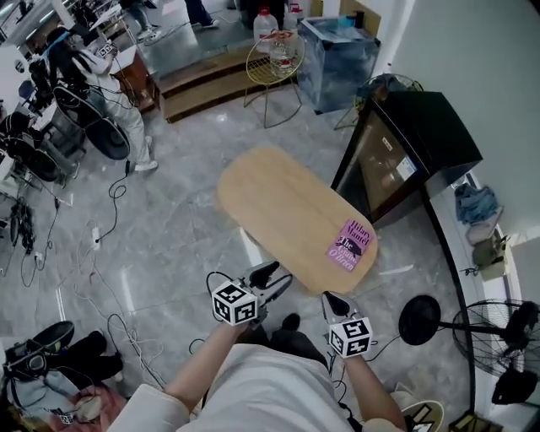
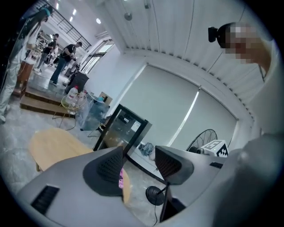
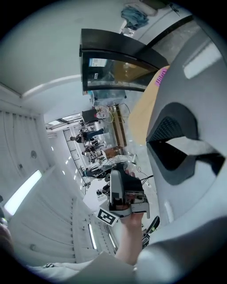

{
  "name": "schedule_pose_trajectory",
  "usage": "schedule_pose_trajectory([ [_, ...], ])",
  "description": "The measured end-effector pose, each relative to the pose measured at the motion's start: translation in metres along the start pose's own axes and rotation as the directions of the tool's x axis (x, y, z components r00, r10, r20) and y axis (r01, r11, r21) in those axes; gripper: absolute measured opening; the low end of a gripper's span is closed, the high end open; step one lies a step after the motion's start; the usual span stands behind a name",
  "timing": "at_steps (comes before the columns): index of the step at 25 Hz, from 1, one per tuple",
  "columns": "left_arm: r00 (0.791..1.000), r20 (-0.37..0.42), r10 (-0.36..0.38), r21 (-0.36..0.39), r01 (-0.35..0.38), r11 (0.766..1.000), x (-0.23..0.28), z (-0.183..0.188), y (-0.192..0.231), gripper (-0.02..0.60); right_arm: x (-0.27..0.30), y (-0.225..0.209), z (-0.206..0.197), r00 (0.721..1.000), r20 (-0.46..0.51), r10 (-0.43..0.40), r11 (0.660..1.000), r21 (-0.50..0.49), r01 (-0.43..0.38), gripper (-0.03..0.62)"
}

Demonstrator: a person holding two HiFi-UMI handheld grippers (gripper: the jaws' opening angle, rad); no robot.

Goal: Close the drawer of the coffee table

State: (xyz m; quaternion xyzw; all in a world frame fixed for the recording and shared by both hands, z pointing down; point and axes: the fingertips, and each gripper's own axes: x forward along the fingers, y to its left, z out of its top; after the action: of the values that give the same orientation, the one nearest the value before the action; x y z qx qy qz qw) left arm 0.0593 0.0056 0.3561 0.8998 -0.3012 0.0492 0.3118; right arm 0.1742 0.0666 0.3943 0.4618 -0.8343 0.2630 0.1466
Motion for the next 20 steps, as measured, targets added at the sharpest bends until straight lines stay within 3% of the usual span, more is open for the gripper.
schedule_pose_trajectory([
  [3, 1.0, 0.0, 0.001, 0.054, -0.001, 0.999, -0.021, 0.015, -0.013, 0.204, -0.019, 0.005, 0.023, 0.999, 0.044, -0.03, 0.999, -0.023, 0.031, 0.011],
  [10, 0.999, 0.008, -0.037, 0.178, 0.035, 0.983, -0.059, 0.057, -0.027, 0.144, -0.04, 0.037, 0.072, 0.989, 0.122, -0.086, 0.971, -0.21, 0.11, 0.011],
  [13, 0.998, 0.005, -0.062, 0.212, 0.059, 0.975, -0.075, 0.073, -0.032, 0.124, -0.045, 0.049, 0.088, 0.981, 0.159, -0.108, 0.972, -0.19, 0.138, 0.011],
  [20, 0.996, 0.043, -0.077, 0.21, 0.066, 0.976, -0.107, 0.116, -0.031, 0.062, -0.064, 0.067, 0.13, 0.954, 0.248, -0.169, 0.966, -0.153, 0.211, 0.011],
])
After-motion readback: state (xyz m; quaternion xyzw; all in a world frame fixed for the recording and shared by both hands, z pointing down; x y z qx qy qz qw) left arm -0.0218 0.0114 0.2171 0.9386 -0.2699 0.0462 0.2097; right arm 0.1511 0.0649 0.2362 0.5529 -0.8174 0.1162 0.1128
